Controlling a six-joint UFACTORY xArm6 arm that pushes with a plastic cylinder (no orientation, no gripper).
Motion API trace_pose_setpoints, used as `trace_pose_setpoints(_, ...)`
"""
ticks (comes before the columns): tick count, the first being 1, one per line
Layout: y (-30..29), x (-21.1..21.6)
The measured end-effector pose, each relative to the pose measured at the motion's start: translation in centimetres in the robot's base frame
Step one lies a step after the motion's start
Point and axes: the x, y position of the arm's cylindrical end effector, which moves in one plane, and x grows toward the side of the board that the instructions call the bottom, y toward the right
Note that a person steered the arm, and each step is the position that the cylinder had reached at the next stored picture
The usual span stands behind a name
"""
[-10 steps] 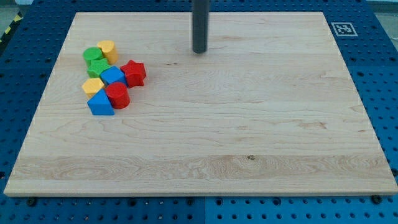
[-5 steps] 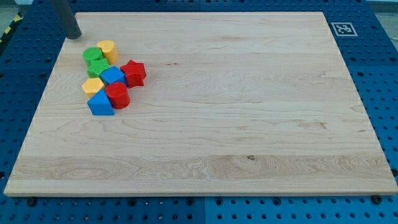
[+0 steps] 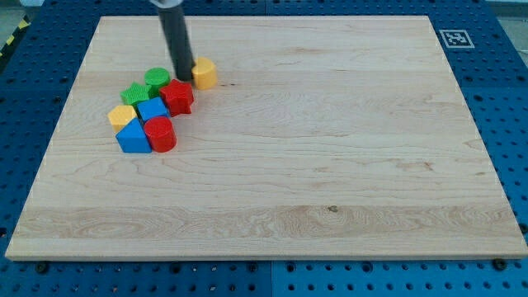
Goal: Move the yellow heart to the center
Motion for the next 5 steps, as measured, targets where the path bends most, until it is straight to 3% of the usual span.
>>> trace_pose_setpoints(2,8.0,0.2)
trace_pose_setpoints(5,14.1,0.2)
